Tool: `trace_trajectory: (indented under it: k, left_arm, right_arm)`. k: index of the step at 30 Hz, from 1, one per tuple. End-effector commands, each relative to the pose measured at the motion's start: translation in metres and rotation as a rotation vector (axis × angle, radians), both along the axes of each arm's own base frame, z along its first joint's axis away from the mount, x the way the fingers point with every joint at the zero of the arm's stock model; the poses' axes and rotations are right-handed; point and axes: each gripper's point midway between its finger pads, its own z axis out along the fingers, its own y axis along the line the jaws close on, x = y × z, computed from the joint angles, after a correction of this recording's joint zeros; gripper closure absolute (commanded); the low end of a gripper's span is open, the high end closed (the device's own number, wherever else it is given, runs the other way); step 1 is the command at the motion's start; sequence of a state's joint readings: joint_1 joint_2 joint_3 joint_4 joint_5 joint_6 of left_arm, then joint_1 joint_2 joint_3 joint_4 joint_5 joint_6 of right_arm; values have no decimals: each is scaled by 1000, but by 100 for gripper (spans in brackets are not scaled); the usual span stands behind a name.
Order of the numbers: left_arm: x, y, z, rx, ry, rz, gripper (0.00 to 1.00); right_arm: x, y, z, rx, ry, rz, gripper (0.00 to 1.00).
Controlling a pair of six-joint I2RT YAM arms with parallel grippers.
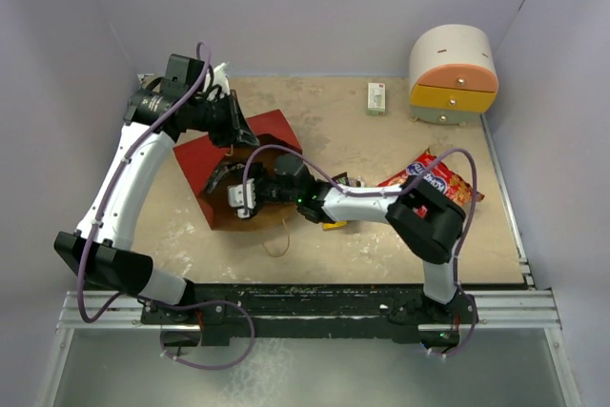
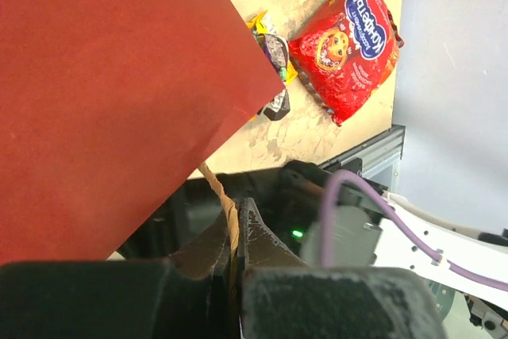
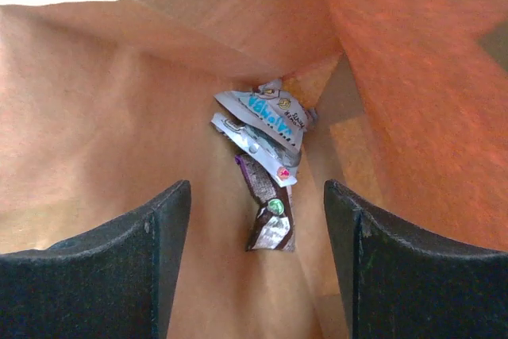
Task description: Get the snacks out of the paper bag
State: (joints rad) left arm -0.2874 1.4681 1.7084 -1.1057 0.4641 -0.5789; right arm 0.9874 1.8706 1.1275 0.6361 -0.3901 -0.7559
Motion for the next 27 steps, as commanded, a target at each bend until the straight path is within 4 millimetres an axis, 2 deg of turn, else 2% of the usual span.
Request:
trace_trajectory:
  k: [1, 5, 9, 13, 21, 24, 27]
  left_arm:
    - [0, -5, 19, -41, -51, -42, 100]
    - [1, -10, 18, -57, -38, -68, 100]
    - [2, -12, 16, -52, -30, -91, 100]
    - [3, -11, 14, -41, -26, -105, 100]
    - [4, -10, 11, -21, -20, -124, 100]
    - [3, -8, 11, -5, -19, -123, 100]
    - [4, -5, 12, 11, -24, -119, 100]
  right_arm:
    - [19, 20, 2, -56, -231, 63, 30]
    - [41, 31, -12, -109, -311, 29, 29]
    - [58, 39, -18, -122, -374, -9, 29]
    - [71, 47, -32, -156, -411, -20, 30]
    - [96, 62, -47, -163, -445, -69, 32]
    - [106, 63, -52, -163, -444, -101, 40]
    - [112, 61, -50, -130, -440, -136, 60]
